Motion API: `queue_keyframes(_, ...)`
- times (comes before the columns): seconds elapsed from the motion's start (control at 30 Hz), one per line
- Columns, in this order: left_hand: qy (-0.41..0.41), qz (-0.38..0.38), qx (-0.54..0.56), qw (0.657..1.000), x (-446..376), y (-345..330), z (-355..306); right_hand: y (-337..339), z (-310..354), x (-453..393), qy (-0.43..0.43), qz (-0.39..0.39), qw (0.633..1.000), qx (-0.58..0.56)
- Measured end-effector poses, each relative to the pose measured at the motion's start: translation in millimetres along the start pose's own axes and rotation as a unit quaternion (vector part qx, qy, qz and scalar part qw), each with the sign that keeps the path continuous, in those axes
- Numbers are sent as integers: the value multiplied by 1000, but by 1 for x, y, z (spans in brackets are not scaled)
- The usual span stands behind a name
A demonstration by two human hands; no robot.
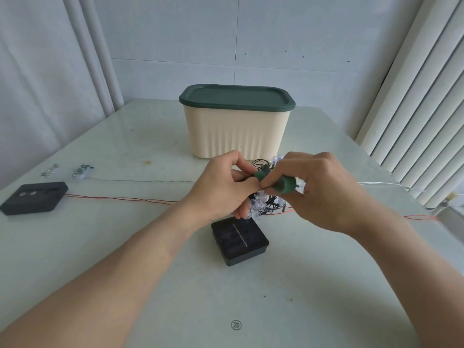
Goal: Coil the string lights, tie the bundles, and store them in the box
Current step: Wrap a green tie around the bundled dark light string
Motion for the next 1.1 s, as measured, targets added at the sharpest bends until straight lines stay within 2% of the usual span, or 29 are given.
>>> queue_keyframes(0.1, -22, 24, -5, 999, 2, -2, -4, 3, 2, 0, 30, 12, 999, 11)
queue_keyframes(0.23, -29, 71, -29, 997, 6, -6, -9, 10, 3, 0, 49, -27, 998, 15)
queue_keyframes(0.37, -21, 90, -50, 994, 7, -4, -11, 7, -3, 0, -9, -76, 997, -32)
queue_keyframes(0.5, 21, 98, -26, 995, 7, 0, -11, -1, -6, 0, -56, -105, 990, -75)
queue_keyframes(0.7, 42, 102, -13, 994, 5, 2, -7, -10, -5, -2, -112, -85, 985, -97)
queue_keyframes(0.93, 24, 116, -43, 992, 7, 1, -6, -10, -4, -1, -98, -74, 989, -84)
queue_keyframes(1.1, -9, 102, -53, 993, 11, -2, -8, -12, -6, -2, -158, -76, 976, -125)
Point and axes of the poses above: each hand's wrist, its own x-axis away from the middle knuckle, its own y-axis out of the back of the hand, z = x × y, the point moved 3 cm from there along -x, towards the middle knuckle, and after that the axes turned 4 degrees about y, right-handed, at the moved point
